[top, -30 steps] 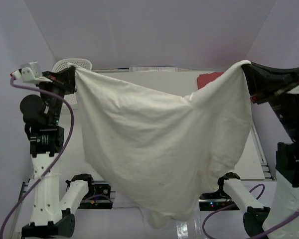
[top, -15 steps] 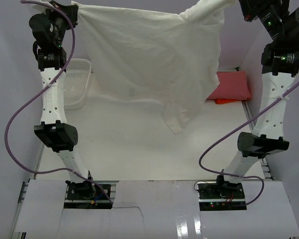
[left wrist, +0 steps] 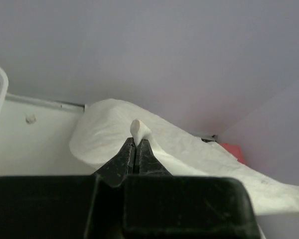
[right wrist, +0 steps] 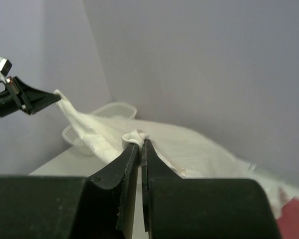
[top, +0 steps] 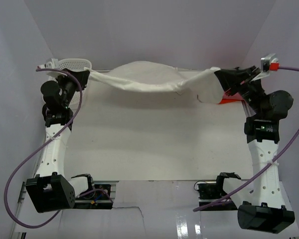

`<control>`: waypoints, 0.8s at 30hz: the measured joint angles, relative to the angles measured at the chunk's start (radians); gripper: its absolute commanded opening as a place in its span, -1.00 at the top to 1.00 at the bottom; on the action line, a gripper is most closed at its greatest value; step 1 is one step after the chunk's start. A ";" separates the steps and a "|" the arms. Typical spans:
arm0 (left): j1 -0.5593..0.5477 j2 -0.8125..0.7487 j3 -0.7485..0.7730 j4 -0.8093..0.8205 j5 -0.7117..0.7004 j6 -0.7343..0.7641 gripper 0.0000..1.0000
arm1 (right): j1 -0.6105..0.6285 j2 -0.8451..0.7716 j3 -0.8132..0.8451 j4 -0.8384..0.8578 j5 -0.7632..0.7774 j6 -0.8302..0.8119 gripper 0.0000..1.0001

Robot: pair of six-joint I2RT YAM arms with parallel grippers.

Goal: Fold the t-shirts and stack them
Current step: Flatten out the tshirt

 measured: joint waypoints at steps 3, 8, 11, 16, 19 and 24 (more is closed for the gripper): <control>0.001 -0.082 -0.163 -0.055 0.037 -0.011 1.00 | 0.074 -0.093 -0.211 -0.061 0.039 -0.006 0.85; 0.002 -0.139 -0.376 -0.273 0.087 -0.010 1.00 | 0.221 -0.130 -0.476 -0.391 0.158 -0.001 0.85; 0.003 -0.192 -0.458 -0.440 0.137 -0.033 1.00 | 0.247 -0.218 -0.623 -0.618 0.208 0.038 0.85; 0.002 -0.285 -0.457 -0.696 0.126 -0.063 1.00 | 0.280 -0.383 -0.637 -0.959 0.311 0.061 0.85; 0.002 -0.311 -0.447 -0.833 0.080 -0.075 1.00 | 0.279 -0.449 -0.589 -1.098 0.343 0.052 0.85; 0.002 -0.356 -0.448 -1.012 -0.019 -0.067 1.00 | 0.279 -0.509 -0.531 -1.262 0.358 0.017 0.84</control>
